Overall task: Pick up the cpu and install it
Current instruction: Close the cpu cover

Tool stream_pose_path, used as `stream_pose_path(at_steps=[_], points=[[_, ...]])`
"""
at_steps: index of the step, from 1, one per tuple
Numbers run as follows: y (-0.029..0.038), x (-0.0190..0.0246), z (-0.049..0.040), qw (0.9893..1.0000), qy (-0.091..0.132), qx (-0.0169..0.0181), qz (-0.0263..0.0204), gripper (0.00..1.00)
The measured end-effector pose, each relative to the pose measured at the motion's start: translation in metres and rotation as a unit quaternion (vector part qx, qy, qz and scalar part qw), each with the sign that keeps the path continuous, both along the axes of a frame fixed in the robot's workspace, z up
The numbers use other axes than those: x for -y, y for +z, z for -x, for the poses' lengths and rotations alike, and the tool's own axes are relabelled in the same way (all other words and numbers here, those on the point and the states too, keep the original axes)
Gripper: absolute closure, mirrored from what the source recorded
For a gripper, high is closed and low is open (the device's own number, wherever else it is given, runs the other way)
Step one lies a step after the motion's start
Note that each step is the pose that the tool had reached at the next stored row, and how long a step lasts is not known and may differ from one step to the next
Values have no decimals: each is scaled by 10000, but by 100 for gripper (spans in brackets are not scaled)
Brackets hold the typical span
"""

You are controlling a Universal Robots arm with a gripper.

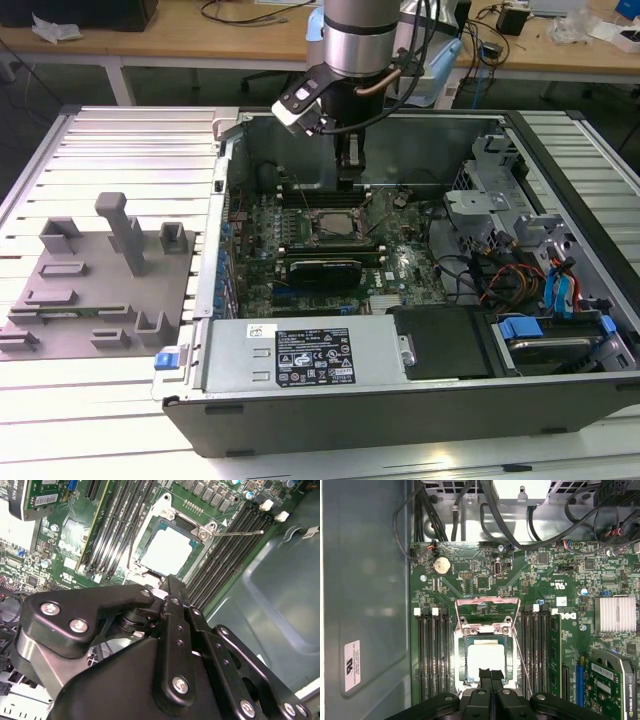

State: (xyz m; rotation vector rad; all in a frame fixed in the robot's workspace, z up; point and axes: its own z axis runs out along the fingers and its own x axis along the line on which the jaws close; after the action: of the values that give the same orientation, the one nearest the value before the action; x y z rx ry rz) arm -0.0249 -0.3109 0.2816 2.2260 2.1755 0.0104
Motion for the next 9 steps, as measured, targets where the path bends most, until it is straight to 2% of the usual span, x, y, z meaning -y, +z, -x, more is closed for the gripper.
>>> stream_pose_path(at_steps=[4,9], points=[[32,0,0,10000,0,0,0,89],[39,0,0,10000,0,0,0,89]])
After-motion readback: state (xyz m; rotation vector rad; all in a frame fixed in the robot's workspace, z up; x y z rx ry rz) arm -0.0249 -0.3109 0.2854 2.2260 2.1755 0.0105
